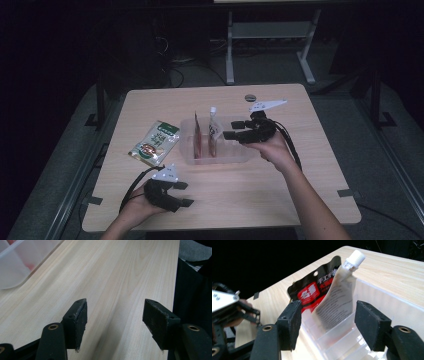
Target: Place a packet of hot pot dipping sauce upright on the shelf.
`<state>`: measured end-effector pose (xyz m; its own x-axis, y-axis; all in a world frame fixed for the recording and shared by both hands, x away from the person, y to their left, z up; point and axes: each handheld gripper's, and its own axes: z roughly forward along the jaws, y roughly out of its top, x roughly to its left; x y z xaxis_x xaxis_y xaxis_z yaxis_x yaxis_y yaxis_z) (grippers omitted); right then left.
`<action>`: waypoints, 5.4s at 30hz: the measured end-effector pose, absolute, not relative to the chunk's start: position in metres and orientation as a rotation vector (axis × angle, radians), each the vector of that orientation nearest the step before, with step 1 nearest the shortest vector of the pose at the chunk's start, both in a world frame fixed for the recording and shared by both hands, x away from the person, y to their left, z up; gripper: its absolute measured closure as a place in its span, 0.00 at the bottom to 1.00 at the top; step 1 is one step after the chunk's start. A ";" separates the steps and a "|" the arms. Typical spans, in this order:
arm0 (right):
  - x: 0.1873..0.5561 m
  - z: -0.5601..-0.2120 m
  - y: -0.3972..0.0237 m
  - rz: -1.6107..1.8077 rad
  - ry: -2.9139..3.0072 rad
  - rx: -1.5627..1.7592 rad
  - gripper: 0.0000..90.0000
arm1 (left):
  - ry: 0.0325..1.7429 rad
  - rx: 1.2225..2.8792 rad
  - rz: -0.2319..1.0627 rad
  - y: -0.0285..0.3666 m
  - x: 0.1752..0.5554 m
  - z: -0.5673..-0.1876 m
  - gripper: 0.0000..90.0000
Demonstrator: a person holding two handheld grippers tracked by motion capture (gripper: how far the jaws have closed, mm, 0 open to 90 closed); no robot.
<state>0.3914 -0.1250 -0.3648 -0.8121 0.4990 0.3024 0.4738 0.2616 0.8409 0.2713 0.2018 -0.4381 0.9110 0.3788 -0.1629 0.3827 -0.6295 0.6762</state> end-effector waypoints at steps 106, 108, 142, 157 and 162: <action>0.279 -0.431 -0.186 1.259 2.595 0.986 0.32 | 1.202 2.221 0.331 0.313 0.439 -0.462 0.14; 0.279 -0.431 -0.185 1.262 2.595 0.996 0.32 | 1.198 2.231 0.337 0.313 0.439 -0.462 0.14; 0.280 -0.430 -0.189 1.263 2.589 0.997 0.34 | 1.194 2.127 0.316 0.319 0.428 -0.451 0.99; 0.280 -0.429 -0.190 1.267 2.580 0.999 0.33 | 1.176 2.115 0.290 0.331 0.409 -0.421 1.00; 0.279 -0.428 -0.192 1.271 2.573 1.006 0.33 | 1.151 2.118 0.279 0.335 0.394 -0.409 1.00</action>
